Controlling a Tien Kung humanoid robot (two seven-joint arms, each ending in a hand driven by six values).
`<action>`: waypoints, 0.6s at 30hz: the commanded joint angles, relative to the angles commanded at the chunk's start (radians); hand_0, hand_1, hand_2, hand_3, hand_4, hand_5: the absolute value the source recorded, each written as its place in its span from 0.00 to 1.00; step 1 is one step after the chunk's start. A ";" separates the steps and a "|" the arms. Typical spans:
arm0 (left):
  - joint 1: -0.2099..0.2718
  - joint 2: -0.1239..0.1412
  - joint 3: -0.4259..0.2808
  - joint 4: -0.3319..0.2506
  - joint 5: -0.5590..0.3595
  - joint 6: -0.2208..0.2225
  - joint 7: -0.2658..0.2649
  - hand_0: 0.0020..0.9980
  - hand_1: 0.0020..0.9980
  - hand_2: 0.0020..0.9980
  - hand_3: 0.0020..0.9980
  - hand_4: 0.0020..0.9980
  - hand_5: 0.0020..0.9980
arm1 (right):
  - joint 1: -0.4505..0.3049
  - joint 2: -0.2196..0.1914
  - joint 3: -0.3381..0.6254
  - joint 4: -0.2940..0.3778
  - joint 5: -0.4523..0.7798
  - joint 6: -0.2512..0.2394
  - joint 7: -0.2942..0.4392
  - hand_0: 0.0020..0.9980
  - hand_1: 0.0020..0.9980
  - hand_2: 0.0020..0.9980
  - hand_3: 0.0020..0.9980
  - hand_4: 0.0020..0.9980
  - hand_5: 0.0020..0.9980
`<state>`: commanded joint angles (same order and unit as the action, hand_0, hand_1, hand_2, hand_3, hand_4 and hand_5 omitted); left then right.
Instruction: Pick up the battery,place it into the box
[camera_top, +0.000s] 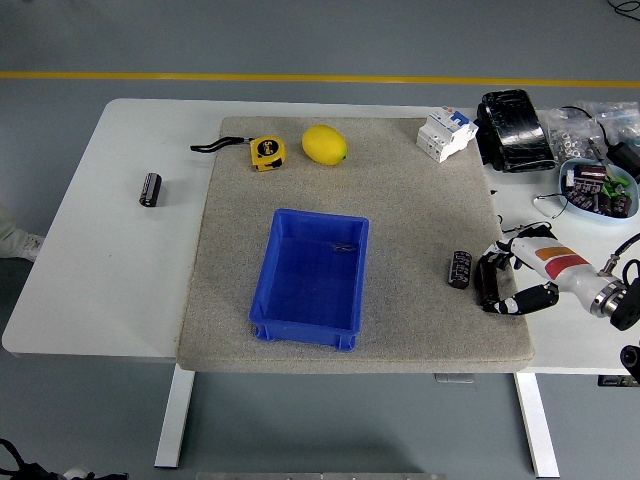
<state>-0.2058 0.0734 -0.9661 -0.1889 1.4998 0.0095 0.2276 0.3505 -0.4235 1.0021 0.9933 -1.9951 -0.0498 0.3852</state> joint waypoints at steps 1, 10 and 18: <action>0.000 0.000 -0.002 0.000 0.003 -0.001 0.000 0.57 0.51 0.60 0.66 0.67 0.72 | -0.001 -0.002 0.005 0.010 0.000 0.001 -0.001 0.46 0.49 0.49 0.46 0.87 0.17; 0.000 0.008 -0.010 -0.001 0.019 -0.004 0.003 0.57 0.51 0.60 0.66 0.67 0.72 | 0.026 -0.017 0.058 0.139 0.014 0.018 -0.019 0.47 0.48 0.49 0.46 0.88 0.17; -0.002 0.009 -0.007 -0.001 0.010 0.001 0.001 0.56 0.50 0.59 0.66 0.67 0.72 | 0.113 0.015 0.000 0.263 0.056 0.047 -0.055 0.49 0.48 0.49 0.47 0.86 0.16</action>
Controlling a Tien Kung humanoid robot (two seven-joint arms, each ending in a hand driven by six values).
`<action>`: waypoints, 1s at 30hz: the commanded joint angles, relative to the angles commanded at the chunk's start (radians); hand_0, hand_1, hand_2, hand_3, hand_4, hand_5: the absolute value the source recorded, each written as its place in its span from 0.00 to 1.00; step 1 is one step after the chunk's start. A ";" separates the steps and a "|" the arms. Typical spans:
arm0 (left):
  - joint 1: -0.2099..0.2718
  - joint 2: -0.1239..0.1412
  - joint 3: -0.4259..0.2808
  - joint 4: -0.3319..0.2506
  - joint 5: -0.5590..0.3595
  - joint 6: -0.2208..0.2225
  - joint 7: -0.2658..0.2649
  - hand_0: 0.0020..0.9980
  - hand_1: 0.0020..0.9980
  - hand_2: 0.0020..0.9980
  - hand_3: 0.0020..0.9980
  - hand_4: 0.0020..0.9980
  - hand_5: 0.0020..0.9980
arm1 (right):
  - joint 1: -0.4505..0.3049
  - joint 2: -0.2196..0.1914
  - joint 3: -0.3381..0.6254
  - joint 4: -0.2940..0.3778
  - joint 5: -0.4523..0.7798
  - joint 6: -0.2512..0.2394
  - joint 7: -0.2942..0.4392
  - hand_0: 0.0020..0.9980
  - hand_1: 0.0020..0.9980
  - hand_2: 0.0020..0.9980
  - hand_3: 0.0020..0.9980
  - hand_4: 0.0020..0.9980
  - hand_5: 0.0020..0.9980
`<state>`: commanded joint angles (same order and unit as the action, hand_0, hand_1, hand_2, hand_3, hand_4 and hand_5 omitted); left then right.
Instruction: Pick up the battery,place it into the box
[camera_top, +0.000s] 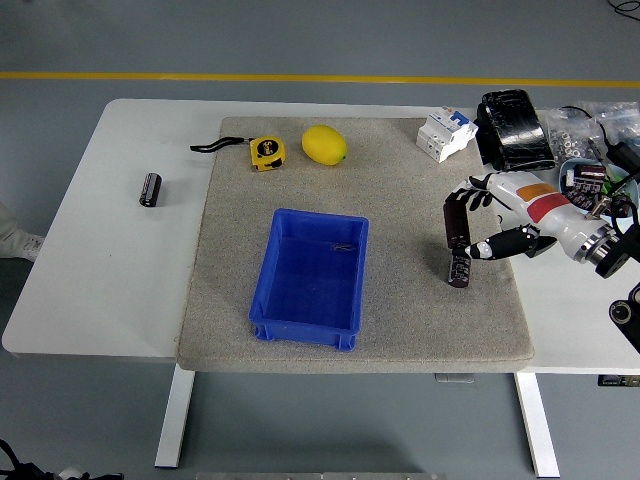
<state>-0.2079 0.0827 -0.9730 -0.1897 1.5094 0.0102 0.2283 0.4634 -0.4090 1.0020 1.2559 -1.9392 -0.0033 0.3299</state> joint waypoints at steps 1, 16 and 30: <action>0.000 0.000 0.001 0.000 -0.002 0.001 0.000 0.56 0.50 0.59 0.66 0.67 0.72 | 0.016 0.011 -0.014 0.007 0.001 0.006 -0.007 0.49 0.48 0.49 0.47 0.86 0.16; -0.015 0.005 -0.037 -0.005 0.040 0.008 0.009 0.56 0.50 0.58 0.66 0.67 0.73 | 0.242 0.181 -0.291 -0.026 -0.004 0.099 -0.061 0.56 0.56 0.57 0.58 0.91 0.23; -0.009 0.008 -0.055 -0.007 0.067 0.005 0.016 0.54 0.49 0.58 0.65 0.67 0.73 | 0.303 0.218 -0.293 -0.103 -0.074 0.140 -0.036 0.83 0.82 0.88 0.96 1.00 0.25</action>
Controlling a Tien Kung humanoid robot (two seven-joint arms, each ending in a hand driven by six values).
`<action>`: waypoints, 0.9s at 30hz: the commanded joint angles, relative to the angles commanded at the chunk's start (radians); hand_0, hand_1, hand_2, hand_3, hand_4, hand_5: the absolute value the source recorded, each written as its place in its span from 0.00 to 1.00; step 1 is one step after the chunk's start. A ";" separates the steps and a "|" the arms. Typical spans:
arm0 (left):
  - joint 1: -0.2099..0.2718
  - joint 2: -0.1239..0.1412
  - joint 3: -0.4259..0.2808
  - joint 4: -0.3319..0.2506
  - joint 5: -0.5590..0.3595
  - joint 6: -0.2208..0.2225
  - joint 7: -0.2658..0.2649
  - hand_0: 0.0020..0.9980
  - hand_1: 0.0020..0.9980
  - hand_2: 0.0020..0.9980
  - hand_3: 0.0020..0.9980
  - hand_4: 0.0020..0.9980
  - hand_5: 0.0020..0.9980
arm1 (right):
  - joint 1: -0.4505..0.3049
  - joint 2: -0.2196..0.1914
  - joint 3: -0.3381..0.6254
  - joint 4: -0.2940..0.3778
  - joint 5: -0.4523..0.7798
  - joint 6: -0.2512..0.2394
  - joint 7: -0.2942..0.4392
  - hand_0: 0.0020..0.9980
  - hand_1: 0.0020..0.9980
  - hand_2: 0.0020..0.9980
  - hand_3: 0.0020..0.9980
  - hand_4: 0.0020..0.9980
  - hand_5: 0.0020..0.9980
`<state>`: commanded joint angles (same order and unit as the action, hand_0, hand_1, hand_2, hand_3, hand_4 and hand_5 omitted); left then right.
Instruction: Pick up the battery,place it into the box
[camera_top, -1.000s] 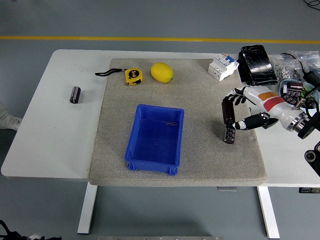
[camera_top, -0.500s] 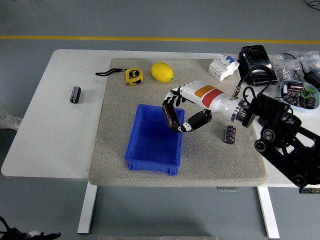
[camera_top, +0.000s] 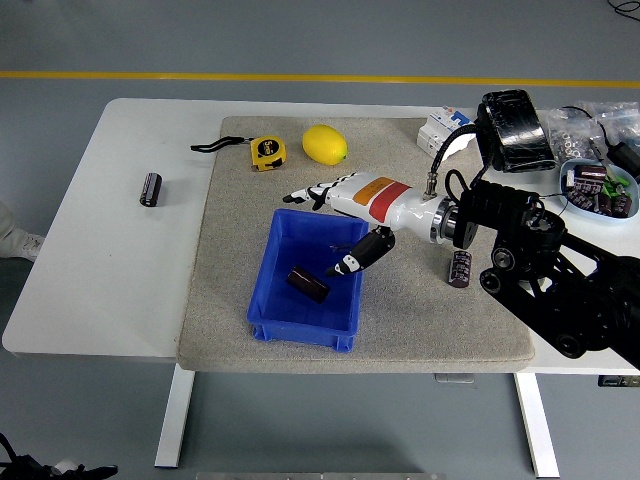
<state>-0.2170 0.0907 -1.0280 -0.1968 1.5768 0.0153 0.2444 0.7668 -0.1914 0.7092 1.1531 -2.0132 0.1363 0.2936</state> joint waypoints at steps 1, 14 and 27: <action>0.000 0.000 0.002 0.000 -0.001 0.000 0.000 0.54 0.49 0.58 0.65 0.67 0.73 | -0.002 -0.002 0.011 -0.005 -0.003 0.002 0.001 0.83 0.82 0.88 0.96 1.00 0.25; 0.002 -0.003 -0.005 0.008 -0.013 0.012 -0.015 0.53 0.49 0.57 0.65 0.66 0.72 | -0.254 -0.113 0.394 0.089 -0.113 0.049 -0.054 0.68 0.67 0.73 0.80 1.00 0.24; 0.004 -0.010 -0.034 0.011 0.022 0.010 -0.013 0.53 0.48 0.57 0.65 0.65 0.71 | -0.381 -0.112 0.464 -0.012 -0.106 -0.002 -0.036 0.77 0.67 0.72 0.79 1.00 0.25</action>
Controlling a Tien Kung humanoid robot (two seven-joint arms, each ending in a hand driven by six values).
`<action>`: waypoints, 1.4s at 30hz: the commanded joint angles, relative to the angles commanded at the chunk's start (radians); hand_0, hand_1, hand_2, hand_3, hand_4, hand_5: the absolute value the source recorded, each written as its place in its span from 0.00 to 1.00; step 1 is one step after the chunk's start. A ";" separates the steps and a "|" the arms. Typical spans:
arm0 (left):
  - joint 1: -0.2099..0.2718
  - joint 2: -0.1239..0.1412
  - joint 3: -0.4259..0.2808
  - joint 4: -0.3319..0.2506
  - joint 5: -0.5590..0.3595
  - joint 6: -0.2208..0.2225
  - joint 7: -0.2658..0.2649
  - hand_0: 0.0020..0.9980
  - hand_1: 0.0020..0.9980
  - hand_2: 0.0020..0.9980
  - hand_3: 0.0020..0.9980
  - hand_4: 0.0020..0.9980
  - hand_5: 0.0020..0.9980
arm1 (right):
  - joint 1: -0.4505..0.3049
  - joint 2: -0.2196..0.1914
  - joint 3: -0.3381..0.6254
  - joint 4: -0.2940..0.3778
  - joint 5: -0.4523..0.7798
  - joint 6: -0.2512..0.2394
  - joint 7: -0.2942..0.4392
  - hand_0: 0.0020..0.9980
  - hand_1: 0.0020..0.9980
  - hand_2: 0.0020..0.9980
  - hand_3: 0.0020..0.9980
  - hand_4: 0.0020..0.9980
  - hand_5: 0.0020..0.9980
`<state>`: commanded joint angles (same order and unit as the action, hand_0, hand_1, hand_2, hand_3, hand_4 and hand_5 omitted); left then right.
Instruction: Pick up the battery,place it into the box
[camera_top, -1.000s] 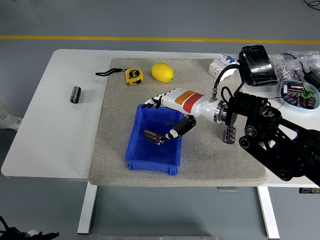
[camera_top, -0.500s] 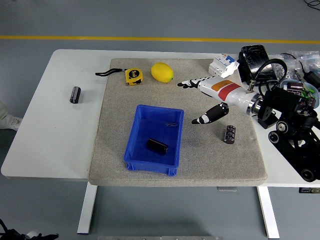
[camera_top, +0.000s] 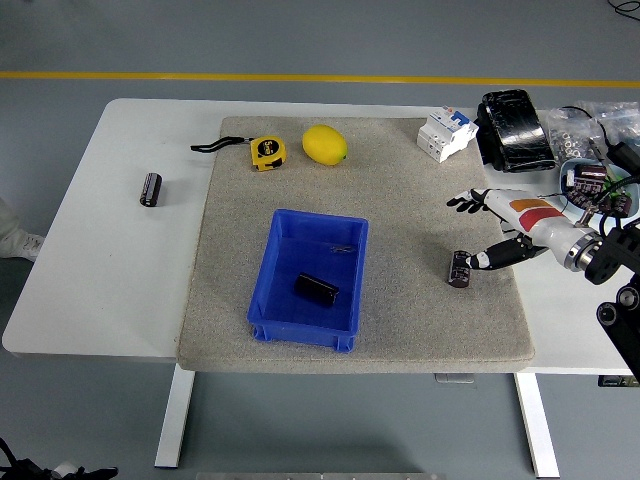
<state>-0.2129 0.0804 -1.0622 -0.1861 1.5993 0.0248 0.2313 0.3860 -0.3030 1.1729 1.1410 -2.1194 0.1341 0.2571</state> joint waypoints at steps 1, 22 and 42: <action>0.000 0.000 0.004 0.000 -0.004 0.000 -0.001 0.53 0.48 0.57 0.65 0.65 0.71 | -0.005 0.004 -0.005 -0.009 0.004 -0.007 0.001 0.77 0.67 0.72 0.79 1.00 0.25; 0.012 -0.007 0.023 -0.001 -0.011 -0.006 0.003 0.55 0.50 0.60 0.64 0.65 0.72 | -0.028 0.027 -0.071 -0.152 0.060 -0.096 0.000 0.65 0.60 0.64 0.73 1.00 0.27; 0.012 -0.004 0.032 0.000 -0.016 -0.011 -0.003 0.55 0.51 0.60 0.64 0.65 0.72 | -0.025 0.021 -0.101 -0.159 0.076 -0.160 -0.015 0.32 0.38 0.44 0.44 0.96 0.17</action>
<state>-0.2010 0.0764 -1.0304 -0.1857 1.5831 0.0140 0.2284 0.3611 -0.2819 1.0718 0.9825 -2.0431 -0.0262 0.2424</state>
